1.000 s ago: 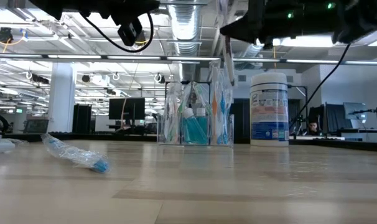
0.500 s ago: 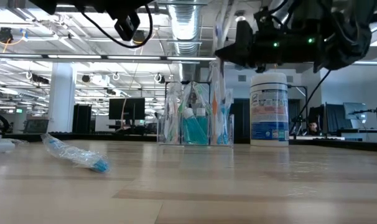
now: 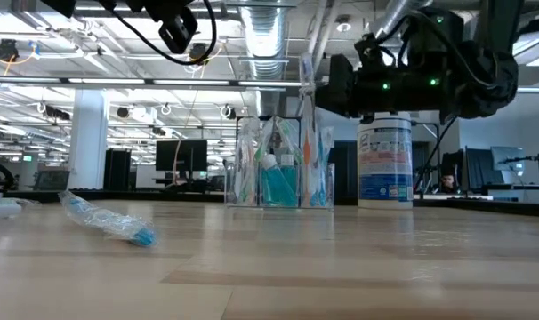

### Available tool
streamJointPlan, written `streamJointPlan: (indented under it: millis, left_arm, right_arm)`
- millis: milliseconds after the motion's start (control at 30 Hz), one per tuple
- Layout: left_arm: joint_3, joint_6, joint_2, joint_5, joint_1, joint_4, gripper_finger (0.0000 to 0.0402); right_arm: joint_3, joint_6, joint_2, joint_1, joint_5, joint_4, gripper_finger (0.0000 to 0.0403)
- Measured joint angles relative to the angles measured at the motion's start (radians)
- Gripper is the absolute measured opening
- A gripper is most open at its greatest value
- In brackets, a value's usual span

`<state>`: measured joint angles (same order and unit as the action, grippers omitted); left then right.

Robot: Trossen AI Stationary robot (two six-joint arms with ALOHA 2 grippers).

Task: Pick & Place toothbrushing station
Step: Put the purple toothbrush into the transparent organizer

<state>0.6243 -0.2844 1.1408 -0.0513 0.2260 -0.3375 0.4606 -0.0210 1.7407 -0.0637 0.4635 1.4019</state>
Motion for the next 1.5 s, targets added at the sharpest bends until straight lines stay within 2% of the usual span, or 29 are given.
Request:
streamJointPlan:
  millis: [333, 700, 1033, 1500]
  left_arm:
    - [0.0, 0.0, 0.0, 0.0, 0.004, 0.001, 0.0063]
    - [0.0, 0.0, 0.0, 0.0, 0.004, 0.002, 0.0063]
    - [0.0, 0.0, 0.0, 0.0, 0.004, 0.007, 0.0063]
    - [0.0, -0.001, 0.0, 0.0, 0.004, 0.008, 0.0063]
  right_arm:
    - [0.0, 0.061, 0.118, -0.032, -0.045, 0.088, 0.001]
    - [-0.001, 0.137, 0.209, -0.058, -0.049, 0.128, 0.0011]
    - [-0.001, 0.145, 0.211, -0.059, -0.051, 0.125, 0.0058]
    - [-0.001, 0.117, 0.21, -0.054, -0.044, 0.157, 0.0063]
